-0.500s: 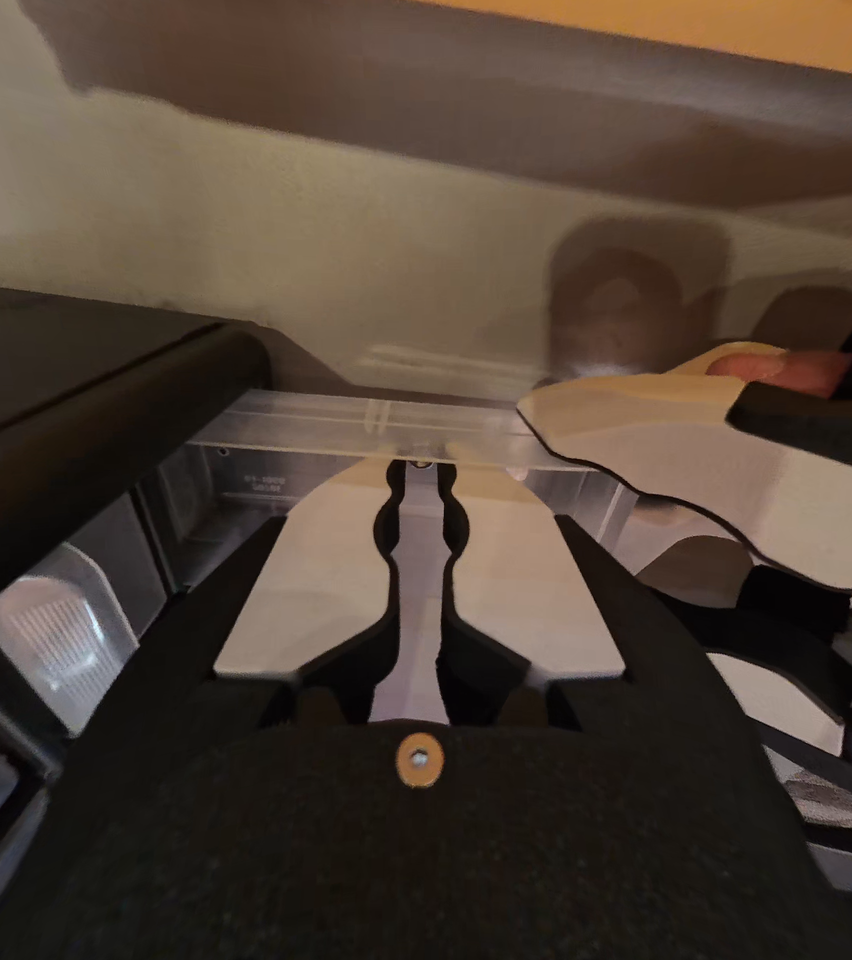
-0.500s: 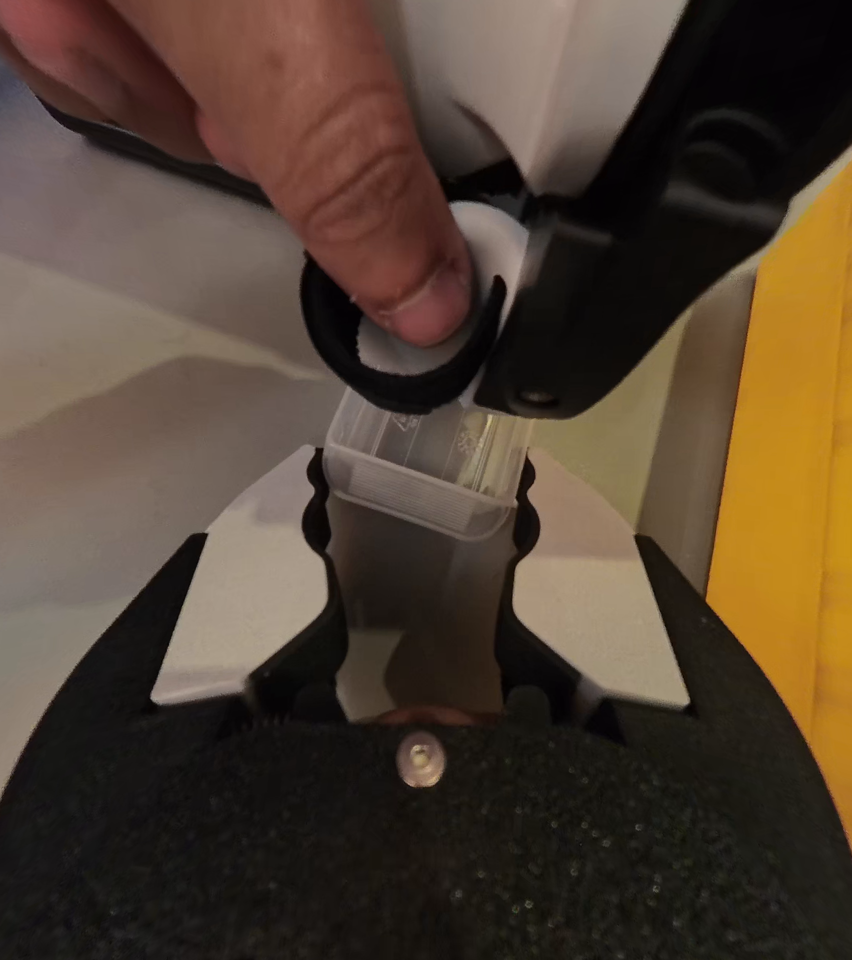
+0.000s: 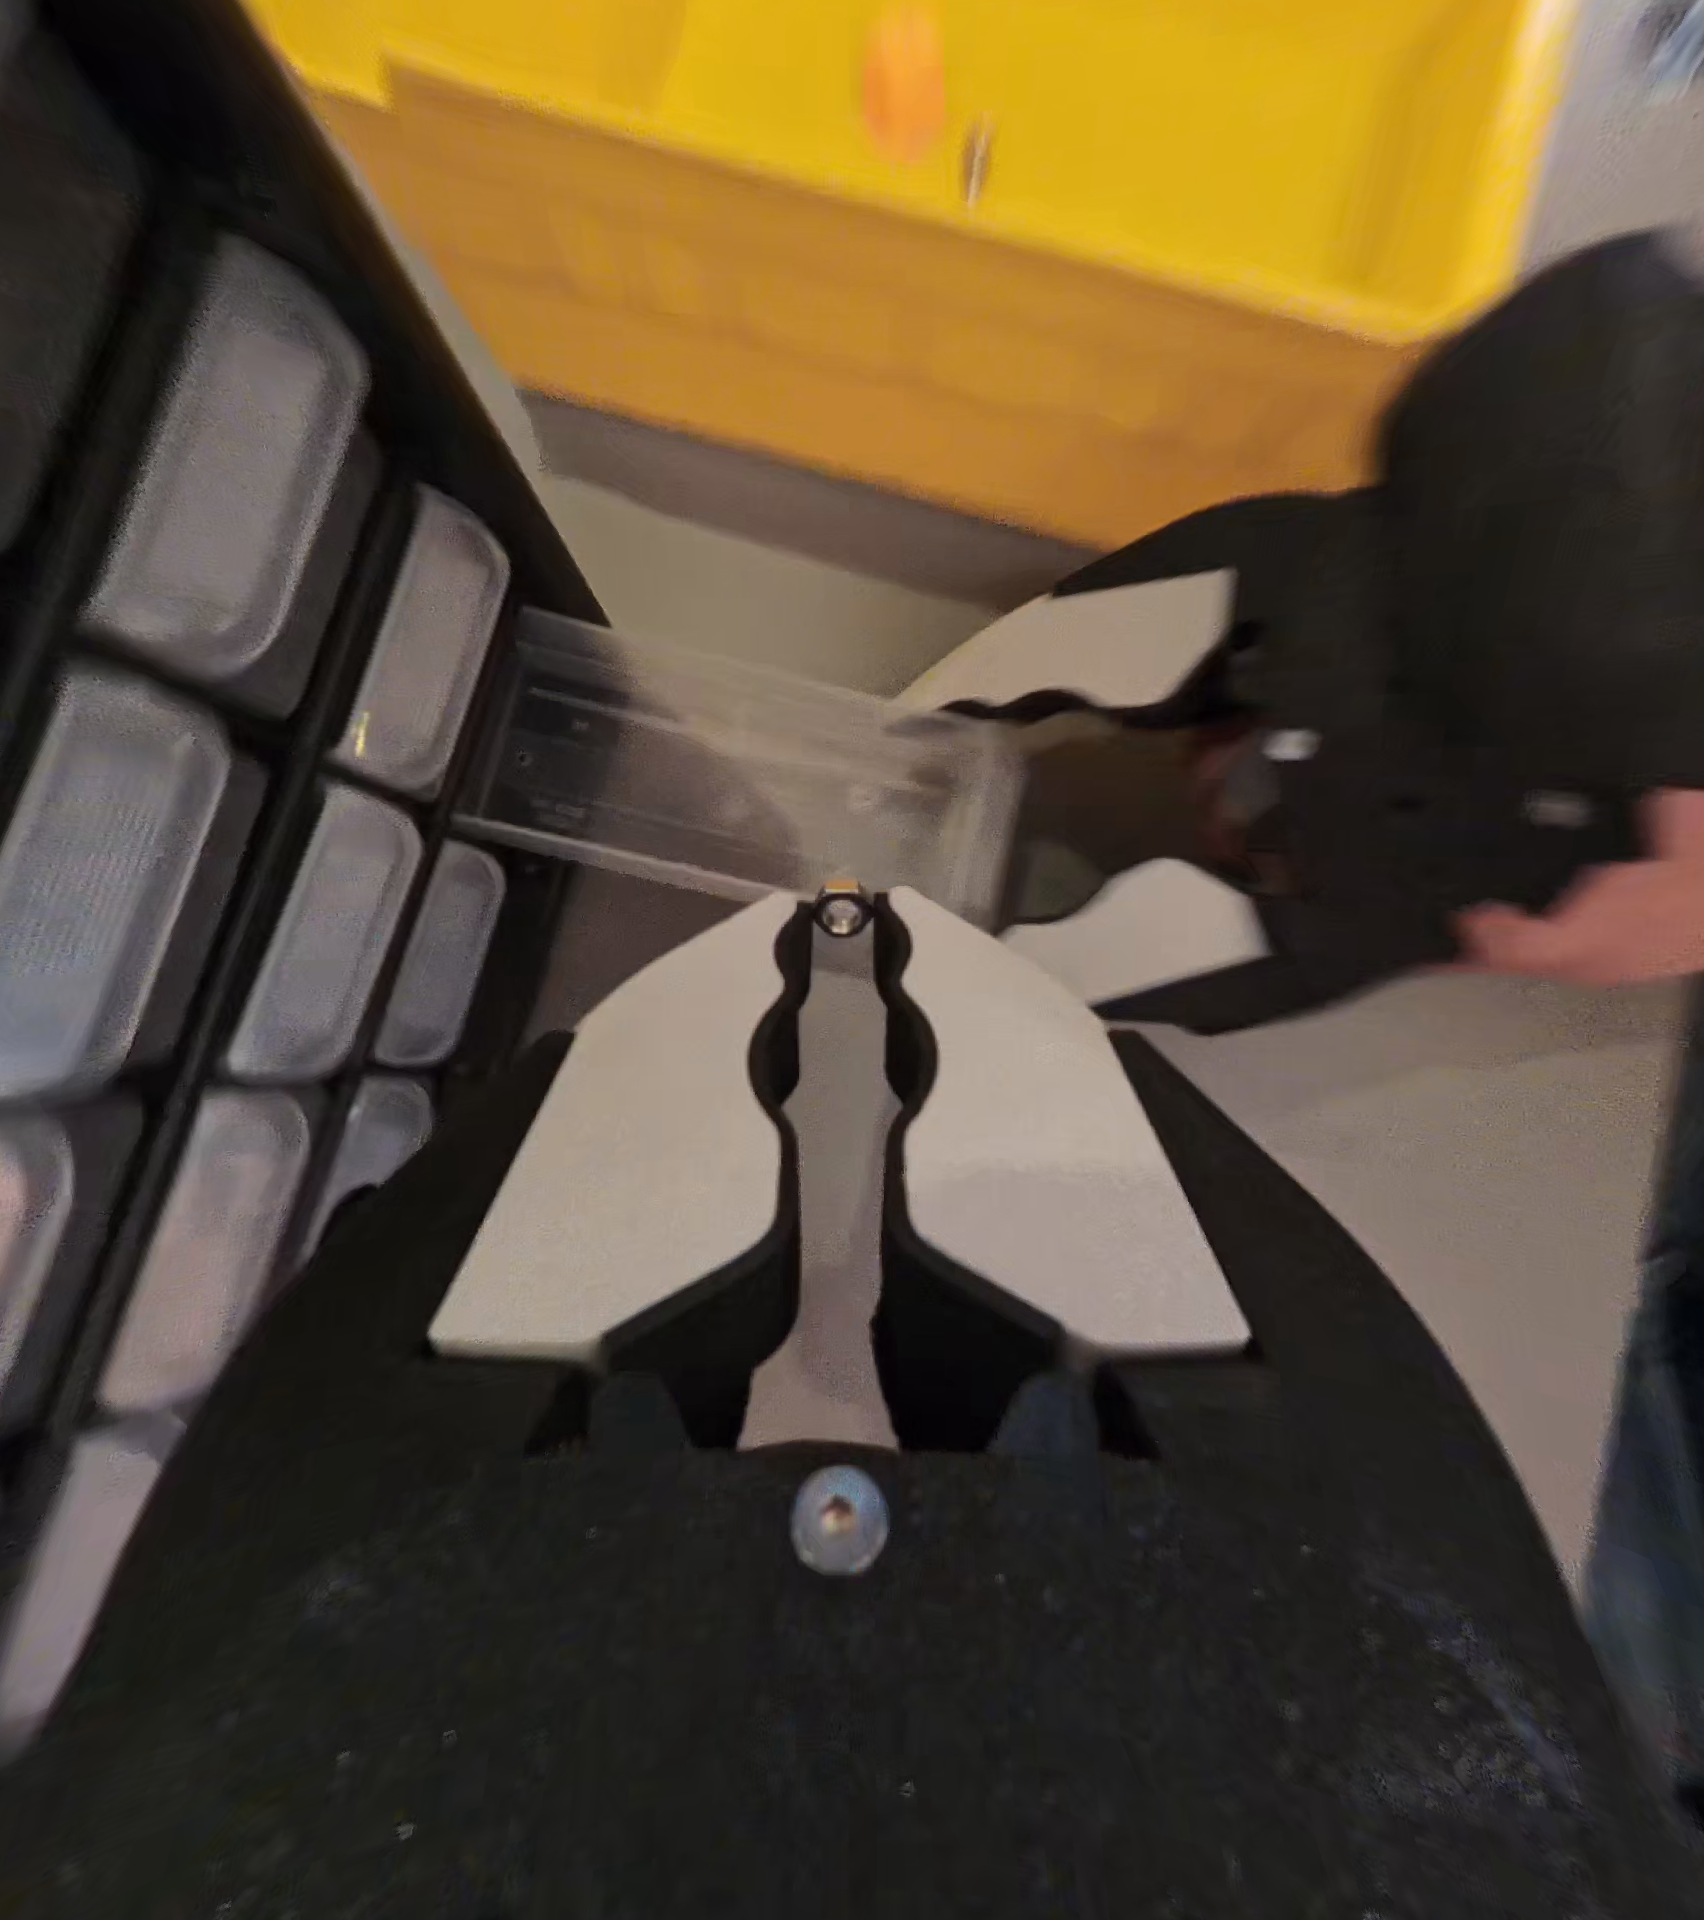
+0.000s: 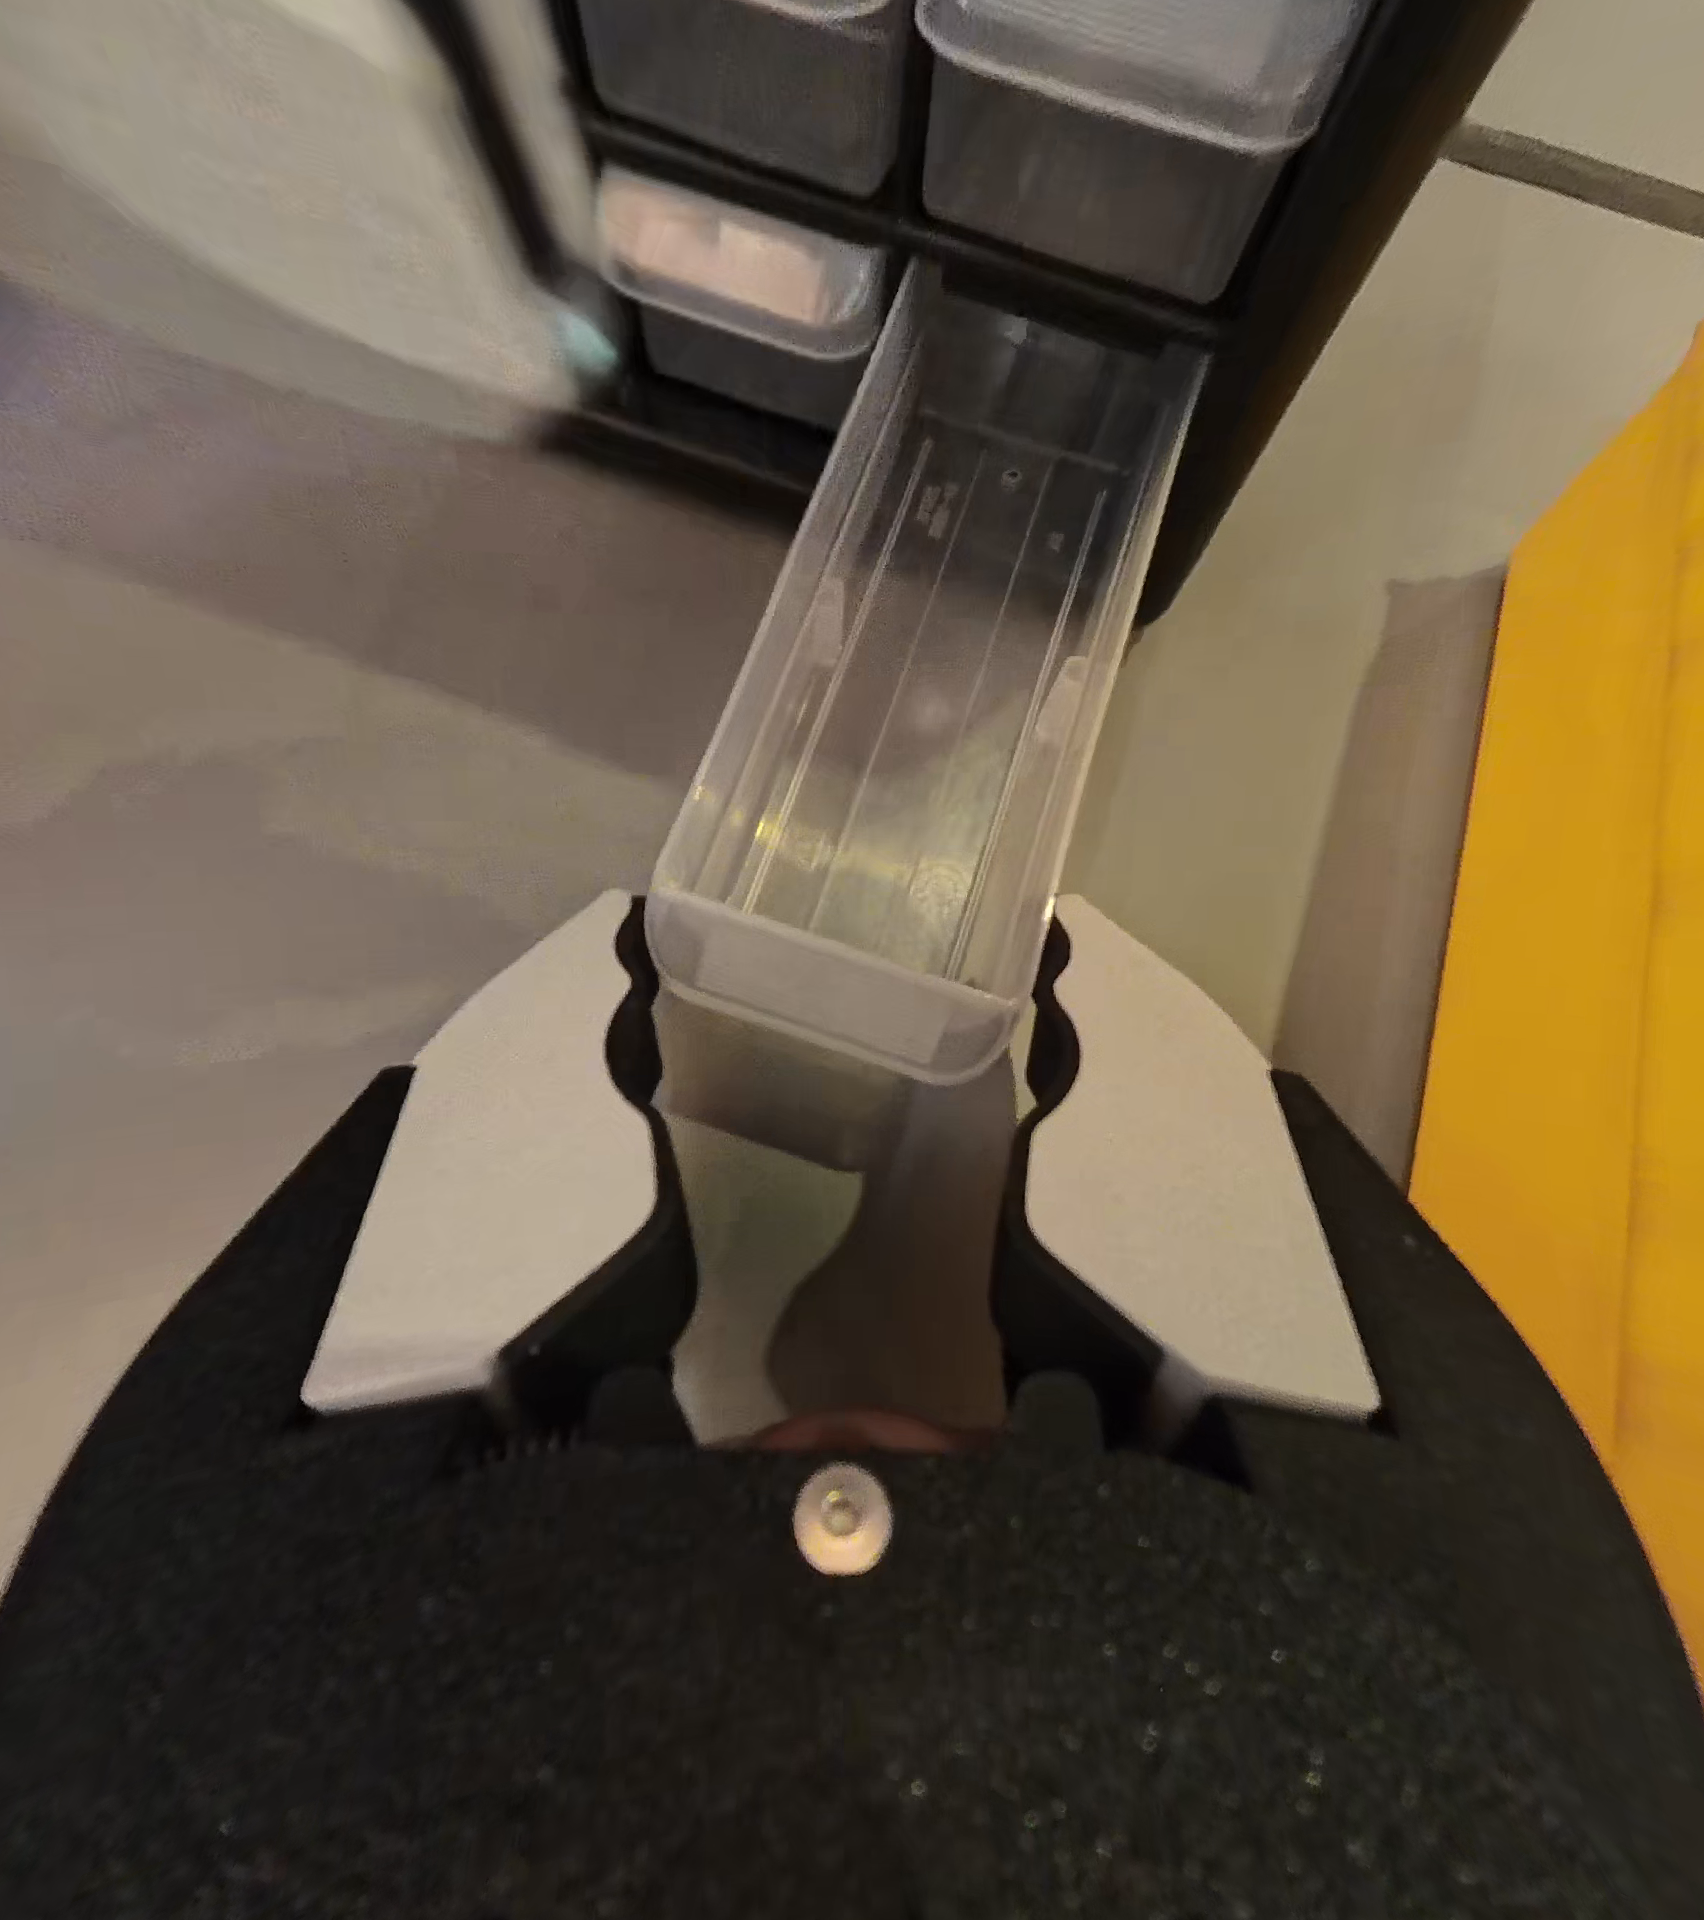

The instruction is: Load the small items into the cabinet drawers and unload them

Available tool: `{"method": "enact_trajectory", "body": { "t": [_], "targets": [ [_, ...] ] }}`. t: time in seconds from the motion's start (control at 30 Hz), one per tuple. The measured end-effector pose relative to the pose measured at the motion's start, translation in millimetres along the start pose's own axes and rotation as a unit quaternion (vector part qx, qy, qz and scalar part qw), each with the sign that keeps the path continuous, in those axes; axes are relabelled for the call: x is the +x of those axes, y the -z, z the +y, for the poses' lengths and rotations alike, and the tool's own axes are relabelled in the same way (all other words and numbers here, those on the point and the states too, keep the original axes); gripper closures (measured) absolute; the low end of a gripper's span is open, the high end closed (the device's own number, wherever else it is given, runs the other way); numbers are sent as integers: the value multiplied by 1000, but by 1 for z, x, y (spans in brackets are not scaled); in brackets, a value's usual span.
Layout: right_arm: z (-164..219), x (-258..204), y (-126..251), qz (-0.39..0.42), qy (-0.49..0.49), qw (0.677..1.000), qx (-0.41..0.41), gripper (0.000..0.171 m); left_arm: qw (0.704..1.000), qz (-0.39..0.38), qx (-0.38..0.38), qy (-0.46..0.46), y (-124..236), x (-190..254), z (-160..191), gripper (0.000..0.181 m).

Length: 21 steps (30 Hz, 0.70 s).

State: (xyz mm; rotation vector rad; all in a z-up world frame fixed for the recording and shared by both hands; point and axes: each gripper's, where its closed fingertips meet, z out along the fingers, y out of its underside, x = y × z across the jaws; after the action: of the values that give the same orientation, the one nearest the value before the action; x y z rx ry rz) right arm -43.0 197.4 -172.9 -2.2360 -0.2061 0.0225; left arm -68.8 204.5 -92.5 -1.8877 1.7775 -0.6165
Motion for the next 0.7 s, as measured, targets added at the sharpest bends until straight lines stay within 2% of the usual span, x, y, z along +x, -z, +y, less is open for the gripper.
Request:
{"method": "enact_trajectory", "body": {
  "t": [0.07, 0.17, 0.33, 0.4, 0.43, 0.5, 0.6, 0.63, 0.7],
  "targets": [
    [-6, 2, -5, 2, 2, 1000, 0, 102, 992, 10, 114, 51, 32, 12, 0, 171],
    [-18, 10, -21, 6, 7, 1000, -5, 102, 961, 23, 254, 110, 65, 35, 21, 171],
    [-40, 23, -44, 14, 19, 1000, -18, 97, 909, 54, 357, 209, 83, 80, 55, 171],
    [-35, 27, -39, 23, 26, 999, -34, 86, 886, 43, 396, 237, 89, 91, 64, 171],
    [-31, 26, -32, 23, 27, 999, -33, 88, 874, 41, 416, 247, 91, 96, 67, 171],
    [-25, 24, -15, 28, 15, 999, -12, 105, 863, 43, 434, 256, 91, 105, 74, 171],
    [-23, 9, 4, 2, -5, 999, 42, 156, 871, 39, 433, 228, 94, 111, 70, 171],
    [-24, 4, 4, -6, -7, 999, 51, 164, 875, 31, 429, 223, 90, 111, 72, 171],
    [-21, -1, -5, -18, -9, 999, 43, 167, 884, 39, 405, 229, 79, 112, 77, 171]
  ]
}}
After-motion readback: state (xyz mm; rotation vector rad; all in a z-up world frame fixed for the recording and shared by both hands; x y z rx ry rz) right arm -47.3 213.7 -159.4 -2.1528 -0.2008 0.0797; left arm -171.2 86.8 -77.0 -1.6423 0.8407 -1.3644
